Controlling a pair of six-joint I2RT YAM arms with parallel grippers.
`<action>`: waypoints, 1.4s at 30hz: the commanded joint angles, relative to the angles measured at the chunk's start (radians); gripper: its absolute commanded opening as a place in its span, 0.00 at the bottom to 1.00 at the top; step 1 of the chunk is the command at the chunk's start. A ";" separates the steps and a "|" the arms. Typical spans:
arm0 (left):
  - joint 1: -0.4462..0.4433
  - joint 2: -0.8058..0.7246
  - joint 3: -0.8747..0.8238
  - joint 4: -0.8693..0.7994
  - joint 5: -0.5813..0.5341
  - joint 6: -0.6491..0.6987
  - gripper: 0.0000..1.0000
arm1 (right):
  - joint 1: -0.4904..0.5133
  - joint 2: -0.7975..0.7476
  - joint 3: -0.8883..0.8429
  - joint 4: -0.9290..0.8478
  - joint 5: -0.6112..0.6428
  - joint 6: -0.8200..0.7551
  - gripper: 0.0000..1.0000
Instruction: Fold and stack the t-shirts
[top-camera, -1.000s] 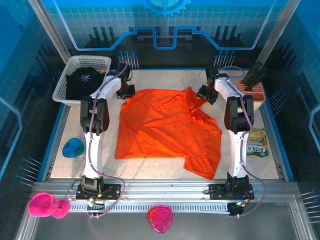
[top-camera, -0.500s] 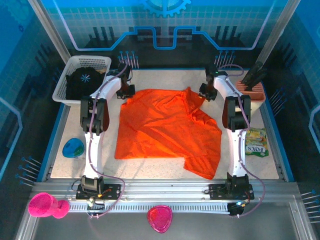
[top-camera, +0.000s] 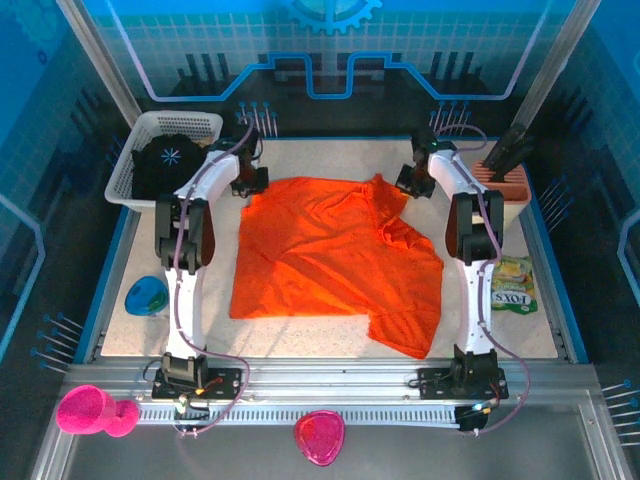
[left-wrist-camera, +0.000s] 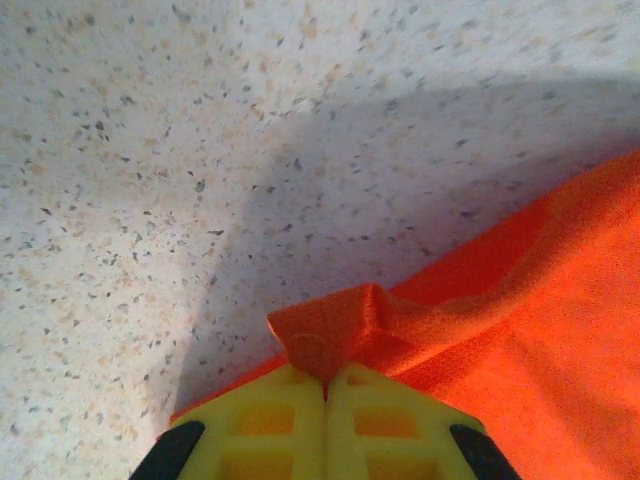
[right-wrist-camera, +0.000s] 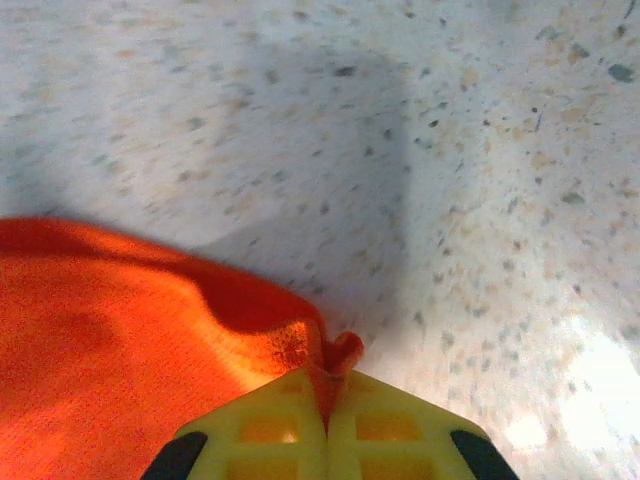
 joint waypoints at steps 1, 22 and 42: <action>0.005 -0.155 -0.027 0.034 0.068 -0.044 0.00 | 0.031 -0.228 -0.042 0.048 0.015 -0.099 0.00; 0.003 -1.088 -0.166 -0.083 0.249 -0.129 0.00 | 0.166 -1.453 -0.425 0.149 -0.030 -0.578 0.00; 0.005 -1.279 0.176 -0.403 0.232 -0.106 0.00 | 0.135 -1.417 0.317 -0.290 -0.133 -0.597 0.00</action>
